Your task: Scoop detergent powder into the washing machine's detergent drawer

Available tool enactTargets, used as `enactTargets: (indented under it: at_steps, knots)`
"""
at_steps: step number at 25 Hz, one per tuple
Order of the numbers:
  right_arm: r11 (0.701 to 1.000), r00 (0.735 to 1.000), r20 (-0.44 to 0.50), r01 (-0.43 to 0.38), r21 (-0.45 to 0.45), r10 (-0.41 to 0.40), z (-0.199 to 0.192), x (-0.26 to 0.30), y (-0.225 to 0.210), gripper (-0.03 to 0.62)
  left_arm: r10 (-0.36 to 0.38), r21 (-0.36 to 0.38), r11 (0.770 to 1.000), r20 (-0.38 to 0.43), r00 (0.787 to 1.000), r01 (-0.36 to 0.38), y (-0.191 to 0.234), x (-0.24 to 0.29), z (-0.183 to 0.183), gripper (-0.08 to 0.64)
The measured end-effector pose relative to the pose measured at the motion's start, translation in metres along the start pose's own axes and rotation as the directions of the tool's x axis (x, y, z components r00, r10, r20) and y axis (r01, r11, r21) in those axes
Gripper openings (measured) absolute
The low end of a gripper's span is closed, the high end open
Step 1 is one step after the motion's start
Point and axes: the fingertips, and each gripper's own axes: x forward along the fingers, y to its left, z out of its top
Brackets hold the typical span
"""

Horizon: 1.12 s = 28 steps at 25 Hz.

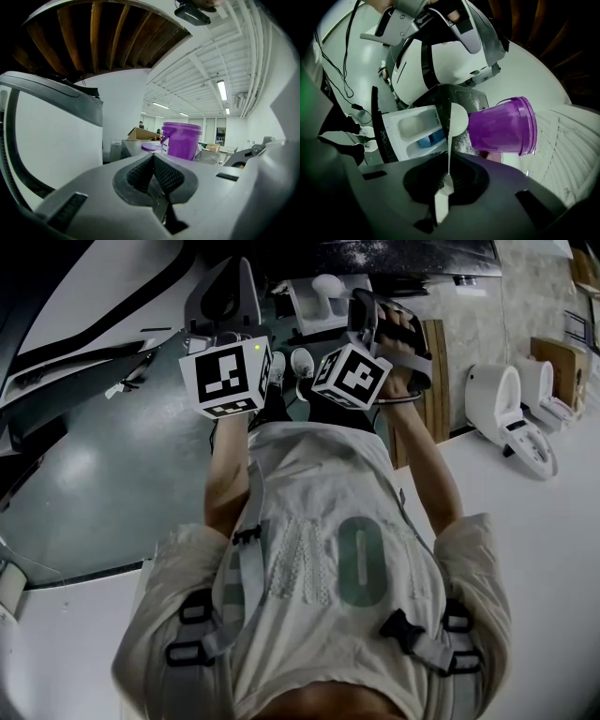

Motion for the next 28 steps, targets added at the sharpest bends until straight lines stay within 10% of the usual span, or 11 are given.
enactTargets:
  at_steps: [6,13,20,28]
  knots:
    - [1.0,1.0,0.002,0.003,0.005,-0.003,0.0,0.0,-0.002,0.006,-0.002,0.003,1.0,0.004,1.0,0.002,-0.001,-0.001,0.002,0.02]
    - [0.949,0.976,0.109,-0.207,0.238,0.186,0.007,-0.005,0.004,0.006,0.013,0.017,1.0,0.021,1.0,-0.013,-0.003,-0.006,0.013,0.02]
    - [0.67,0.853,0.345,-0.522,0.528,0.392,0.015,-0.019,0.002,0.006,0.023,0.046,0.999,0.056,0.998,-0.026,-0.016,-0.004,0.034,0.02]
    - [0.411,0.744,0.563,-0.669,0.62,0.36,0.021,-0.04,-0.024,0.006,0.023,0.103,0.994,0.085,0.996,-0.032,-0.04,-0.011,0.057,0.02]
